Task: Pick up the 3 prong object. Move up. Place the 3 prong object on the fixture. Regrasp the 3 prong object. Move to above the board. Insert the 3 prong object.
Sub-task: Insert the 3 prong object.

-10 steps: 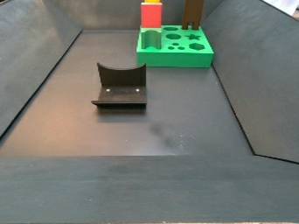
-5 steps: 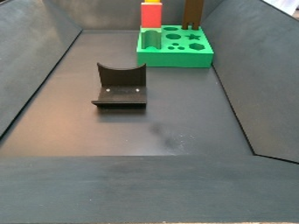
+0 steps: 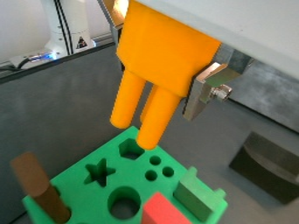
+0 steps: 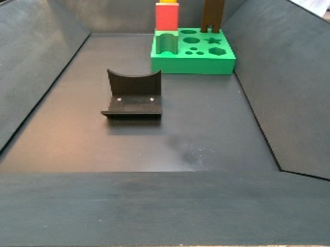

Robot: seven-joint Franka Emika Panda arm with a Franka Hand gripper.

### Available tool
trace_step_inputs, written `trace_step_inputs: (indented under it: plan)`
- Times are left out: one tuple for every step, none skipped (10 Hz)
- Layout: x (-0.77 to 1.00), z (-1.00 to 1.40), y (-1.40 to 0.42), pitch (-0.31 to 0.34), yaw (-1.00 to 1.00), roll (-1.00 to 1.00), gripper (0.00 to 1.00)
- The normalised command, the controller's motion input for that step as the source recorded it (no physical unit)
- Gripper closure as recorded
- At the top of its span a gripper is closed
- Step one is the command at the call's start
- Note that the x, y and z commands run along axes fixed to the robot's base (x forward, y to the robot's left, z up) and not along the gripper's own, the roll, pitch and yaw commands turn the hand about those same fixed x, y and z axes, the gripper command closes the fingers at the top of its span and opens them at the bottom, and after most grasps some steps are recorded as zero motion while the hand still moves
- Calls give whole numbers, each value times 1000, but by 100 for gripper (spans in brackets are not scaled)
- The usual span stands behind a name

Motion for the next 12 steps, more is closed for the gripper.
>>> trace_step_inputs:
  plan:
    - [-511,-451,74,-160,-77,397,100]
    - [-283,-431,0,-144,-349,394,100]
    - [-51,-400,-51,-189,-454,376,100]
    - [0,-363,0,-250,-329,353,100]
    - [0,-446,183,-196,-137,360,100]
    - [29,-503,206,-159,-43,346,100]
    - [97,-603,23,-123,-191,306,100]
    - [0,-500,0,-179,-417,186,100]
    - [43,-349,46,-76,-311,81,100]
    - [131,-311,89,-33,-309,43,100]
    - [51,-266,60,-20,-303,33,100]
    - [0,-237,11,0,-186,66,100]
